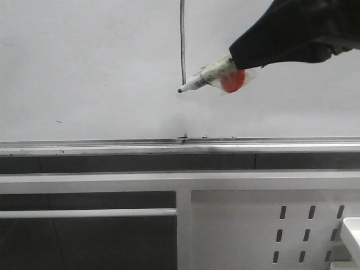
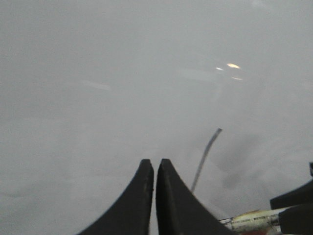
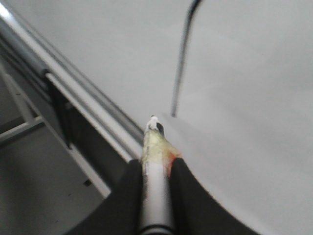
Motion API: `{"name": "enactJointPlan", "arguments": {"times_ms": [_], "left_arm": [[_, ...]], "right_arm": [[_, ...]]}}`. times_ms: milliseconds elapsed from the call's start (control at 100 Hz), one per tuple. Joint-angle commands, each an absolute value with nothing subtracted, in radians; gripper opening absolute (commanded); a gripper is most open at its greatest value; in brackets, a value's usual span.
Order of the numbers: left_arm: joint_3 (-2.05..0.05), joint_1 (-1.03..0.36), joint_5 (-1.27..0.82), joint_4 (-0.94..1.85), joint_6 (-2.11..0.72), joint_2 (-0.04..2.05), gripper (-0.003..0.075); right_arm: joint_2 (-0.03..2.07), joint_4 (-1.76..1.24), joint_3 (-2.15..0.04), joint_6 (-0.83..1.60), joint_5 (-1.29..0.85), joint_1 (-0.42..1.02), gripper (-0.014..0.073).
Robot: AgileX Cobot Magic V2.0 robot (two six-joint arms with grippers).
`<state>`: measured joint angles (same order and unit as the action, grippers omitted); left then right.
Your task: Write number 1 on whiteboard
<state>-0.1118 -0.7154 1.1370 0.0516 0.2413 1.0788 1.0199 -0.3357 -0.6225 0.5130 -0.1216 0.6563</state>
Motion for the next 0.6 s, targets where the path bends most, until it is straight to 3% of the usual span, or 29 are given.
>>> {"name": "enactJointPlan", "arguments": {"times_ms": [0,200,320,470,590], "left_arm": [[-0.135,-0.716,1.220,-0.116,0.241,1.077,-0.0020],[-0.157,-0.716,1.089,-0.402,0.214,1.126,0.0006],[-0.213,-0.716,0.943,-0.571,0.220,1.150,0.0137],[-0.296,-0.716,0.846,-0.689,0.220,1.167,0.0370],[-0.349,-0.716,0.782,-0.684,0.218,1.172,0.0388]], "right_arm": [[0.952,-0.345,-0.668,0.521,-0.178,0.715,-0.0071],[0.926,-0.323,-0.734,0.521,-0.443,0.744,-0.0071],[0.959,-0.280,-0.810,0.521,-0.579,0.729,-0.0071],[1.015,-0.228,-0.894,0.521,-0.681,0.725,-0.0071],[1.047,-0.213,-0.944,0.521,-0.707,0.725,-0.0071]]}}
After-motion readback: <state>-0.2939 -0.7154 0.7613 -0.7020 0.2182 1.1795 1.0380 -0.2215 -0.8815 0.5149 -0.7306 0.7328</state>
